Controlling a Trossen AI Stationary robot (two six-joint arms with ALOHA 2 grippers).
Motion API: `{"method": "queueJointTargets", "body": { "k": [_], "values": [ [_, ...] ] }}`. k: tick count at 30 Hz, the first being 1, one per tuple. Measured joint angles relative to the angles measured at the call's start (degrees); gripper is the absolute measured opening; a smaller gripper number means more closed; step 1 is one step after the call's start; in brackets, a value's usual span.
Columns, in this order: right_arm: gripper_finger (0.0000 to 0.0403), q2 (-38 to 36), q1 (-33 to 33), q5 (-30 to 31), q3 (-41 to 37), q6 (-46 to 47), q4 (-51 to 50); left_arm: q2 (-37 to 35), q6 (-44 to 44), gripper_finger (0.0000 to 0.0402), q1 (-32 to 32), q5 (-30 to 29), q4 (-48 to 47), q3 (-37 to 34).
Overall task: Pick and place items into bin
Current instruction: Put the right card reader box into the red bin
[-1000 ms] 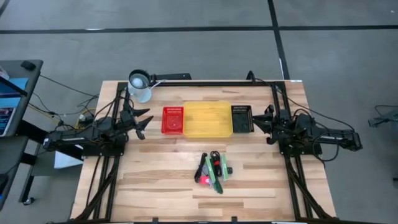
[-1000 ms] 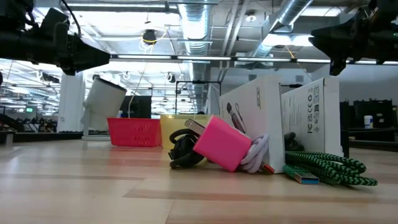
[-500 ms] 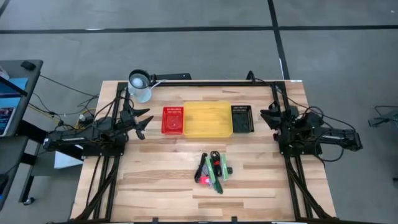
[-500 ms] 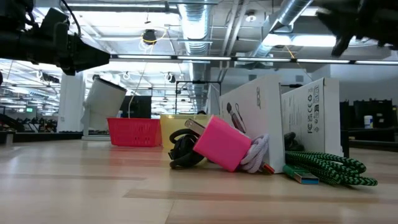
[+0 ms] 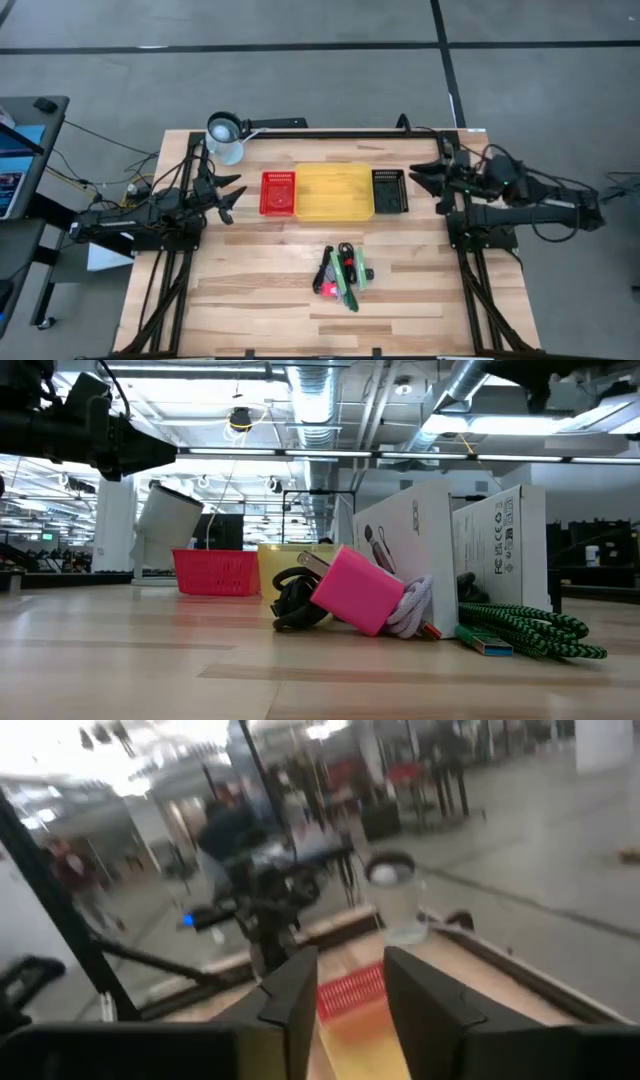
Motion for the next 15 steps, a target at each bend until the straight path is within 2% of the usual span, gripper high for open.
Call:
{"method": "queueJointTargets", "body": {
  "k": [9, 15],
  "values": [
    [0.0202, 14.3, 0.0, -1.7, 15.2, 8.3, -19.6, 0.0, 0.0, 0.0183, 0.0, 0.0, 0.0, 0.0],
    [0.0226, 22.4, 0.0, -3.6, 20.4, 17.3, -31.6, 0.0, 0.0, 0.0183, 0.0, 0.0, 0.0, 0.0]
  ]
}}
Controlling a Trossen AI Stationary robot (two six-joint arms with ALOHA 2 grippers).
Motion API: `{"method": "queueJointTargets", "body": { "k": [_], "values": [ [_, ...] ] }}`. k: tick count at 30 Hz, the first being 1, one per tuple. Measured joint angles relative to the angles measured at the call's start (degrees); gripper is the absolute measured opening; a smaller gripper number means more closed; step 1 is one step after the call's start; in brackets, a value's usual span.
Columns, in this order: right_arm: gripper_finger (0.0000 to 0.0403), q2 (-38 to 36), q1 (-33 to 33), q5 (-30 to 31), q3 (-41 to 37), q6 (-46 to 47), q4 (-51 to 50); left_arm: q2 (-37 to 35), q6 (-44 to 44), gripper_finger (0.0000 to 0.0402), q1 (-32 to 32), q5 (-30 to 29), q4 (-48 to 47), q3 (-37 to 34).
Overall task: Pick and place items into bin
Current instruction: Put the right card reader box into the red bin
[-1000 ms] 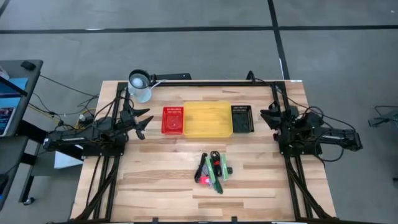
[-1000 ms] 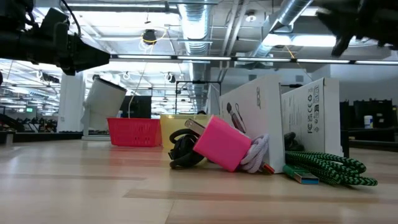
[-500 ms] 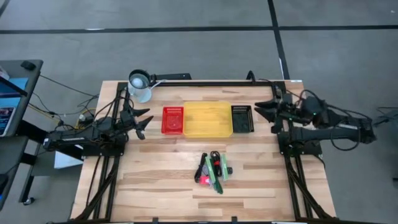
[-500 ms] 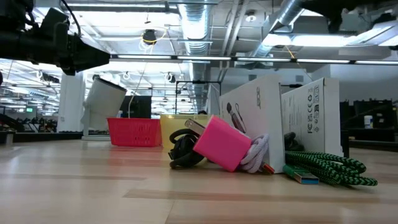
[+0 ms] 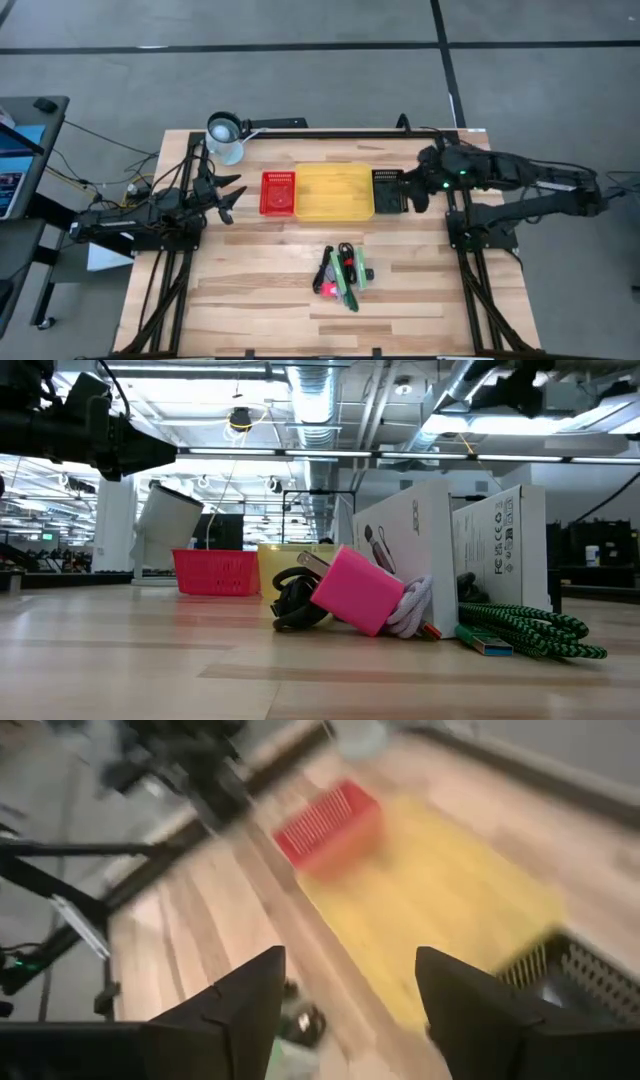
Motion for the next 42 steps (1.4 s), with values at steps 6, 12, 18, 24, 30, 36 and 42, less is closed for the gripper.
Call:
{"method": "queueJointTargets", "body": {
  "k": [6, 12, 18, 24, 30, 36, 42],
  "values": [
    [0.0228, 6.9, 0.0, -5.2, 0.4, 9.2, -8.4, 0.0, 0.0, 0.0183, 0.0, 0.0, 0.0, 0.0],
    [0.0228, 13.4, 3.6, -10.9, 0.5, 17.7, -7.4, 0.0, 0.0, 0.0183, 0.0, 0.0, 0.0, 0.0],
    [0.0229, 19.7, 9.2, -14.3, 0.5, 27.9, -6.0, 0.0, 0.0, 0.0183, 0.0, 0.0, 0.0, 0.0],
    [0.0229, 25.3, 14.9, -15.8, 0.5, 36.3, -0.9, 0.0, 0.0, 0.0183, 0.0, 0.0, 0.0, 0.0],
    [0.0228, 30.1, 17.6, -15.7, 0.5, 41.4, 5.9, 0.0, 0.0, 0.0183, 0.0, 0.0, 0.0, 0.0],
    [0.0228, 34.8, 17.9, -15.5, 0.5, 42.8, 10.0, 0.0, 0.0, 0.0183, 0.0, 0.0, 0.0, 0.0],
    [0.0228, 37.2, 18.0, -15.8, 0.5, 45.3, 11.8, 0.0, 0.0, 0.0183, 0.0, 0.0, 0.0, 0.0]
  ]
}}
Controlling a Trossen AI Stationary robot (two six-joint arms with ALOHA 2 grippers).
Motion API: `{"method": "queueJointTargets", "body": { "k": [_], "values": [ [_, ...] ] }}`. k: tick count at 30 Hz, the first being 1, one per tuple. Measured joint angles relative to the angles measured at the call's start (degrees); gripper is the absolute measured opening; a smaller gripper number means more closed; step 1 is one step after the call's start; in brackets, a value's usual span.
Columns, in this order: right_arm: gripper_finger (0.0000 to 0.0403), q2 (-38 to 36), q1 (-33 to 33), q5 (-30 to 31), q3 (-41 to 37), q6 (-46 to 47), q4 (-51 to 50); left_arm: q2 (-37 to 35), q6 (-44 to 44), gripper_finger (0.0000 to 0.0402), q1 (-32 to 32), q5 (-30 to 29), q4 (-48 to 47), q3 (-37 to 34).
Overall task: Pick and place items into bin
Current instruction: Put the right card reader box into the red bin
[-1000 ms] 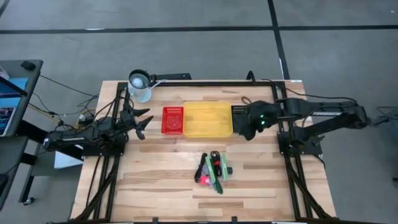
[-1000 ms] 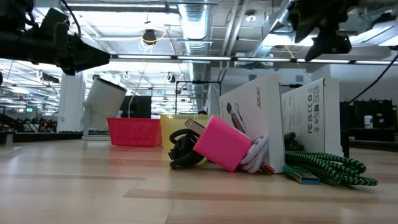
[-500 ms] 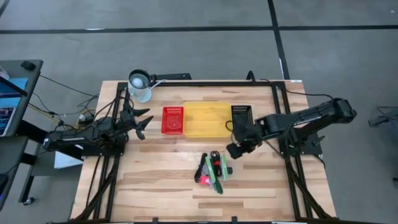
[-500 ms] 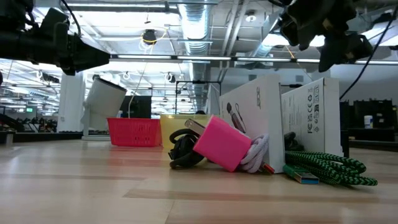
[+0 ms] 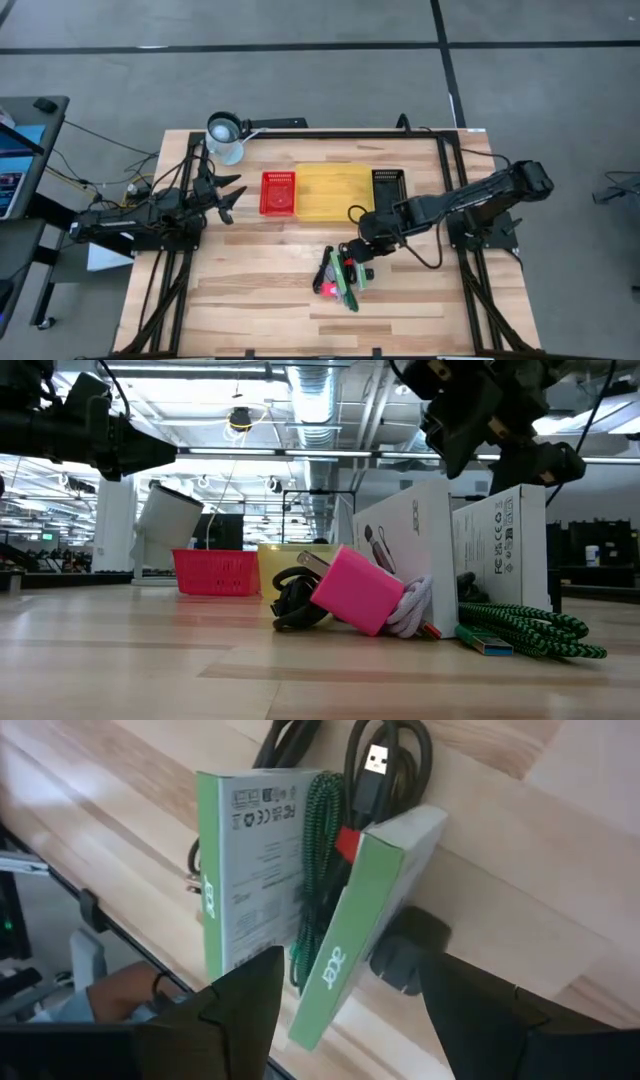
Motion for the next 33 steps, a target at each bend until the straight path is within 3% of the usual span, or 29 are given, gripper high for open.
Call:
{"method": "queueJointTargets", "body": {
  "k": [33],
  "values": [
    [0.0226, -0.1, 0.0, 3.1, 0.0, 4.1, -0.9, 0.0, 0.0, 0.0183, 0.0, 0.0, 0.0, 0.0]
  ]
}}
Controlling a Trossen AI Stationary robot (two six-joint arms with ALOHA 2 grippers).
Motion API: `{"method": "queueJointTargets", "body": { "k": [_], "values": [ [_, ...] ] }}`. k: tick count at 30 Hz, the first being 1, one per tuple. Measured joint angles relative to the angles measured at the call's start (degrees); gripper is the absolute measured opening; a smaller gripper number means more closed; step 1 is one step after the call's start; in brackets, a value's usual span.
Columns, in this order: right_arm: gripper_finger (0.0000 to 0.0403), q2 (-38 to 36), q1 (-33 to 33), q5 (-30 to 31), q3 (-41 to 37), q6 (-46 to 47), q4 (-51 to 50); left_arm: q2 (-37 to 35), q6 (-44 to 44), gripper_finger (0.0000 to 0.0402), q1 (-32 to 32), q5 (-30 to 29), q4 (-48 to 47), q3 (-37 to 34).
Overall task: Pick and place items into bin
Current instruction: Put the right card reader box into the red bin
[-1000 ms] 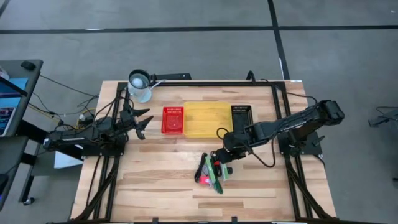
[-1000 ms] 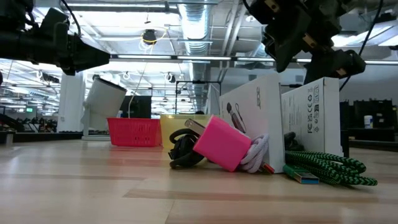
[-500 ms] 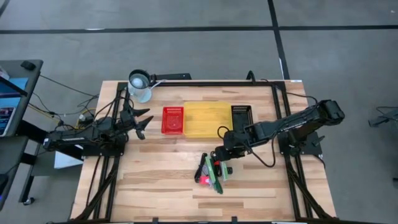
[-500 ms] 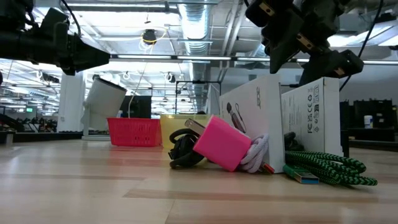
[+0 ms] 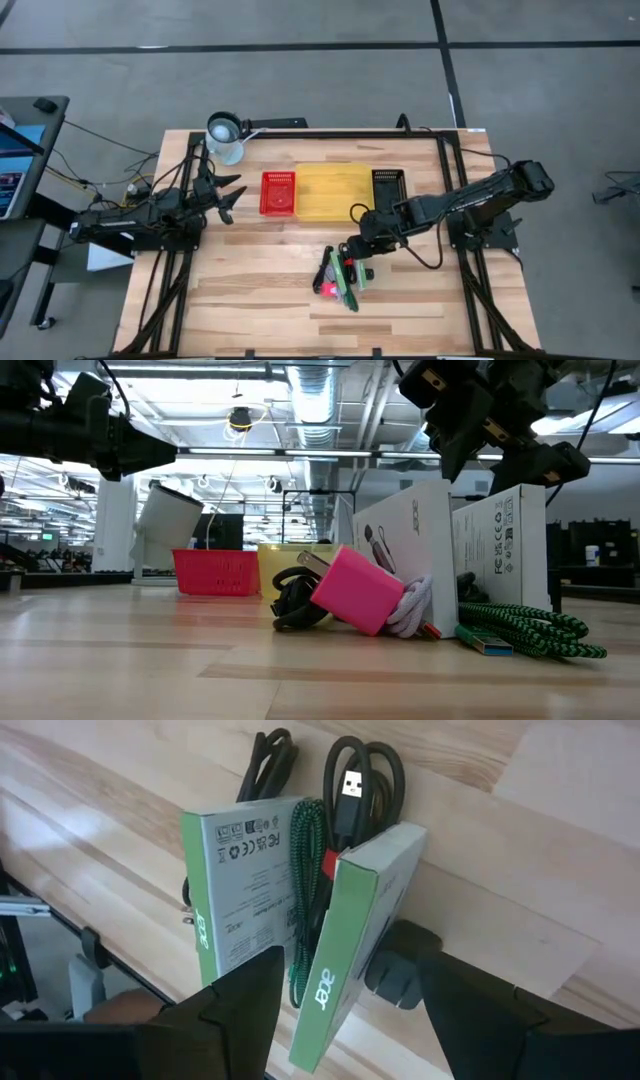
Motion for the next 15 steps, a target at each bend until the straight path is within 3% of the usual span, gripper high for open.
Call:
{"method": "queueJointTargets", "body": {
  "k": [15],
  "values": [
    [0.0226, 0.0, 0.0, -0.4, 0.0, 0.5, 0.0, 0.0, 0.0, 0.0183, 0.0, 0.0, 0.0, 0.0]
  ]
}}
